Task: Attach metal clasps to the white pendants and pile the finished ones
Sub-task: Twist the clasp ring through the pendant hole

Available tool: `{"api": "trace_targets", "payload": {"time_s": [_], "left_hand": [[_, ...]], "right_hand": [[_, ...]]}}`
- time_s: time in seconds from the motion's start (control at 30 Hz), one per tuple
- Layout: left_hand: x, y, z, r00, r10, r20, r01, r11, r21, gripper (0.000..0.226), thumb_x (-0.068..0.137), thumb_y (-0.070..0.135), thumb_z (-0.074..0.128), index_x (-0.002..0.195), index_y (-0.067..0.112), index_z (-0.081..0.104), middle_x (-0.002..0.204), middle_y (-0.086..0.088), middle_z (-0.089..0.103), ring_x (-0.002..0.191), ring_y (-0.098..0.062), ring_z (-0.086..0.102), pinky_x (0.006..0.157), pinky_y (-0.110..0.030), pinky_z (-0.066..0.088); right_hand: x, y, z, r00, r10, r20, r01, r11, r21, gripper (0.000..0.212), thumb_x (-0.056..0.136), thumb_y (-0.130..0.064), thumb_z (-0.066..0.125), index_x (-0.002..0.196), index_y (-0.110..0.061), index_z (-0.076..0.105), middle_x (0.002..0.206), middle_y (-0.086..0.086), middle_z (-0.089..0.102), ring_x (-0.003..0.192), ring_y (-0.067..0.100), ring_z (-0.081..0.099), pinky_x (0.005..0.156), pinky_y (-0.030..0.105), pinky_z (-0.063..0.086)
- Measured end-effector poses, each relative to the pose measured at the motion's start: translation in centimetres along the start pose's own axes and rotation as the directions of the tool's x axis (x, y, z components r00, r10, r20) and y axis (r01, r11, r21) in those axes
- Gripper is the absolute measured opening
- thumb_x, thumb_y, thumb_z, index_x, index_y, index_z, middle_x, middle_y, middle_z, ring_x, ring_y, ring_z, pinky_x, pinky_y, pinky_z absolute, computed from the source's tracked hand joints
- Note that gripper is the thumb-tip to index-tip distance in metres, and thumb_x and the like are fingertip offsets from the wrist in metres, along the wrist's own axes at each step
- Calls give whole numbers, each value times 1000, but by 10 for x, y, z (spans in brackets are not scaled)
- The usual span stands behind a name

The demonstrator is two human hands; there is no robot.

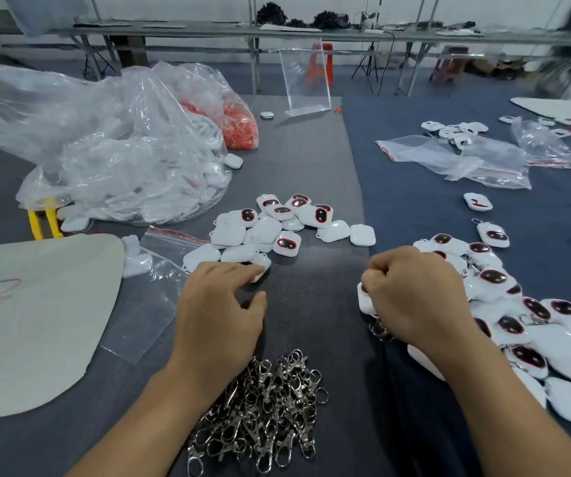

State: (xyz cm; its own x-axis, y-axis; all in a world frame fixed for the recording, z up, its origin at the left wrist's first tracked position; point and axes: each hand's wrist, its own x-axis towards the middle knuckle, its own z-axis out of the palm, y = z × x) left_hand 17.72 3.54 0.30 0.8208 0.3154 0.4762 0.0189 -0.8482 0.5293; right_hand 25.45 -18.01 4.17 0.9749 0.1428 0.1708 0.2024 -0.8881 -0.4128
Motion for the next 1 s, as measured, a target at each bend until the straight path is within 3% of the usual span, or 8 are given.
{"api": "trace_targets", "payload": {"time_s": [0.1, 0.23, 0.4, 0.53, 0.7, 0.83, 0.93, 1.0], "left_hand": [[2, -8, 4, 999, -9, 52, 6, 998, 67, 52, 76, 12, 80, 127, 18, 68, 125, 6, 64, 118, -13, 48, 102, -10, 20], [3, -7, 6, 990, 24, 142, -41, 993, 115, 48, 85, 19, 69, 132, 23, 62, 131, 6, 54, 115, -15, 51, 96, -27, 37], [5, -8, 2, 975, 8, 221, -28, 996, 86, 39, 88, 20, 69, 126, 26, 67, 146, 1, 48, 125, -21, 54, 103, -41, 47], [5, -7, -4, 989, 58, 136, -68, 995, 73, 11, 87, 28, 75, 97, 30, 74, 109, 14, 70, 92, -15, 67, 76, -29, 49], [3, -2, -7, 996, 38, 83, -39, 999, 12, 21, 93, 39, 70, 113, 37, 74, 101, 15, 77, 91, -8, 71, 81, -26, 52], [-1, 3, -8, 990, 48, 135, -3, 949, -315, 16, 93, 31, 70, 106, 36, 77, 92, 30, 73, 84, 8, 70, 75, -15, 53], [0, 8, -7, 984, -59, 167, 139, 841, -523, 20, 87, 15, 77, 97, 32, 81, 86, 21, 77, 80, 1, 73, 73, -18, 56], [2, 9, -8, 986, -126, 111, 166, 837, -521, 22, 82, 13, 82, 86, 34, 81, 78, 19, 76, 71, 0, 72, 69, -18, 56]], "right_hand": [[2, 2, -2, 999, -37, 13, 39, 978, -205, 24, 82, -21, 56, 60, -16, 65, 69, -4, 60, 82, 27, 53, 83, 37, 33], [-9, -16, 3, 992, -120, -42, 99, 936, -337, 17, 80, -22, 62, 89, -29, 76, 122, -6, 60, 115, 24, 48, 97, 37, 25], [-36, -51, 30, 914, -371, 161, 392, 911, -127, 37, 74, -18, 64, 109, -25, 73, 153, 1, 49, 139, 24, 38, 118, 41, 21], [-41, -59, 45, 862, -451, 232, 427, 892, 148, 54, 78, -10, 56, 128, -30, 65, 136, -15, 59, 128, 15, 46, 111, 33, 36], [-39, -51, 49, 943, -307, 126, 248, 905, 345, 31, 89, -19, 58, 114, -38, 60, 108, -11, 69, 105, 13, 59, 87, 28, 44], [-33, -47, 50, 953, -271, 134, 184, 871, 455, 41, 88, -24, 67, 116, -46, 46, 99, -11, 69, 91, 12, 65, 84, 34, 53], [-32, -44, 49, 958, -271, 96, 170, 802, 572, 35, 85, -19, 72, 107, -42, 57, 76, -11, 69, 68, 3, 64, 62, 17, 50], [-32, -44, 50, 969, -231, 85, 115, 731, 672, 27, 83, -18, 78, 96, -36, 63, 73, -12, 69, 61, 2, 62, 56, 15, 46]]}}
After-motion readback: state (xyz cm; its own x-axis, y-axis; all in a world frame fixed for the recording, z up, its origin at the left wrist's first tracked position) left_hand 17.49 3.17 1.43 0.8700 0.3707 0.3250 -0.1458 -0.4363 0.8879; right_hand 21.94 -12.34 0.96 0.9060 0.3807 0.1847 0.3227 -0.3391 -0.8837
